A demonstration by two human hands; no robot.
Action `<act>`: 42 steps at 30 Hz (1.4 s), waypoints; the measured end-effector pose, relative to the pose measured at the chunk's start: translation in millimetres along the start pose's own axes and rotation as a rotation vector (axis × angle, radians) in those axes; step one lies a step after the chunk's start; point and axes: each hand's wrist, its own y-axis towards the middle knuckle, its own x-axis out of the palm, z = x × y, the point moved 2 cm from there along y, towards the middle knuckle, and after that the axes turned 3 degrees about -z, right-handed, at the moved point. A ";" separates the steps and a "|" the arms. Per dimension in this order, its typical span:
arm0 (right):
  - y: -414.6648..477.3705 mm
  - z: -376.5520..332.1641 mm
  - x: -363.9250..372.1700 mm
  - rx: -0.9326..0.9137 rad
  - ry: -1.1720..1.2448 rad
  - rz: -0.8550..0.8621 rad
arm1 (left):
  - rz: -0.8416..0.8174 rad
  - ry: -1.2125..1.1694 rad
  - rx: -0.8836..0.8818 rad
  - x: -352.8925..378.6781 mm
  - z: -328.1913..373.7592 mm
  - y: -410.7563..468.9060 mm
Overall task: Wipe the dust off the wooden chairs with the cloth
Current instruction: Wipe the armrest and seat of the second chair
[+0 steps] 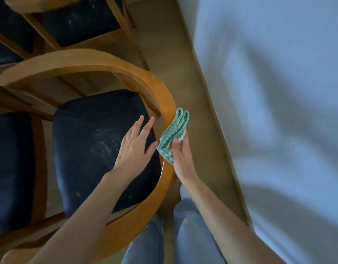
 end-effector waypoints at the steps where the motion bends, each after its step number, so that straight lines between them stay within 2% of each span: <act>1: 21.3 -14.5 -6.0 -0.032 -0.082 -0.031 | 0.006 -0.018 -0.028 0.1 -4.3 -2.2; 4: 82.8 -54.0 -8.6 -0.136 -0.425 -0.149 | 0.036 -0.059 -0.093 0.7 -16.2 -9.0; 8: 132.5 -84.1 3.3 -0.197 -0.705 -0.188 | 0.080 -0.165 -0.210 4.6 -22.6 -14.6; 14: 105.5 -84.3 -10.1 -0.257 -1.011 -0.319 | 0.169 -0.356 -0.246 4.4 -16.0 -4.1; 21: 67.7 -60.2 -21.5 -0.444 -1.317 -0.178 | 0.238 -0.455 -0.182 -7.2 -12.6 16.0; 26: 110.0 -89.8 -8.6 -0.377 -1.535 -0.392 | 0.207 -0.458 -0.216 -4.7 -35.6 15.7; 30: 141.6 -109.9 16.2 -0.271 -1.617 -0.435 | 0.251 -0.540 -0.226 -6.3 -44.0 17.2; 33: 162.0 -116.4 34.8 -0.200 -1.568 -0.470 | 0.350 -0.582 -0.133 -14.9 -37.1 31.2; 35: 171.1 -119.6 36.9 -0.171 -1.262 -0.478 | 0.362 -0.631 -0.044 -21.0 -25.2 43.6; 37: 171.9 -127.3 26.6 -0.149 -0.797 -0.346 | 0.271 -0.707 0.020 -21.7 -7.2 59.6; 38: 168.6 -130.7 17.2 -0.144 -0.644 -0.246 | 0.204 -0.753 0.021 -18.8 2.3 69.3; 40: 161.2 -130.0 -5.4 -0.105 -0.508 -0.082 | 0.110 -0.859 -0.022 -12.8 18.6 93.6; 42: 157.1 -120.2 -23.1 -0.030 -0.464 -0.030 | 0.118 -0.940 -0.085 -11.8 25.8 120.0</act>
